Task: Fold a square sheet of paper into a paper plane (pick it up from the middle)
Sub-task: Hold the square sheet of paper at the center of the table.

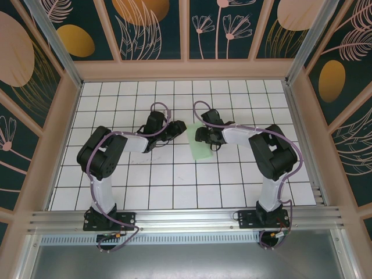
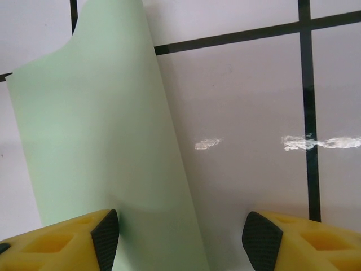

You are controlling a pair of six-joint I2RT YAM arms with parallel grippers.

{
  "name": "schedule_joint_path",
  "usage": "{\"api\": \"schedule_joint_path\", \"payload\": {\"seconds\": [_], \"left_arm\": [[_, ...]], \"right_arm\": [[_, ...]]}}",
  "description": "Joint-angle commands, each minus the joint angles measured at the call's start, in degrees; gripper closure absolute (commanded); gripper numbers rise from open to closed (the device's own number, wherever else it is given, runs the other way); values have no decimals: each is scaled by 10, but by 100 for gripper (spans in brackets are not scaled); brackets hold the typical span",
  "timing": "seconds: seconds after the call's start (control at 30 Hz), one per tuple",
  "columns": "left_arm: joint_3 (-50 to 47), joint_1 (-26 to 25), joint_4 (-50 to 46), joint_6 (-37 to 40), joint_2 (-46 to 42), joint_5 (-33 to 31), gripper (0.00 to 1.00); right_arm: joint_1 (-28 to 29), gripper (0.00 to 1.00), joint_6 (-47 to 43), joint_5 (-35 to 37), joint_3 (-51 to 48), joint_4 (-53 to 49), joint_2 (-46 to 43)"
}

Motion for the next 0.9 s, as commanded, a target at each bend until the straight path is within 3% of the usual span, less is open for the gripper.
{"api": "schedule_joint_path", "payload": {"seconds": [0.0,0.87], "left_arm": [[20,-2,2,18,13,-16,61],[49,-3,-9,19,46,18,71]], "right_arm": [[1,34,-26,-18,-39,16,80],[-3,34,-27,-33,-12,4,115]]}}
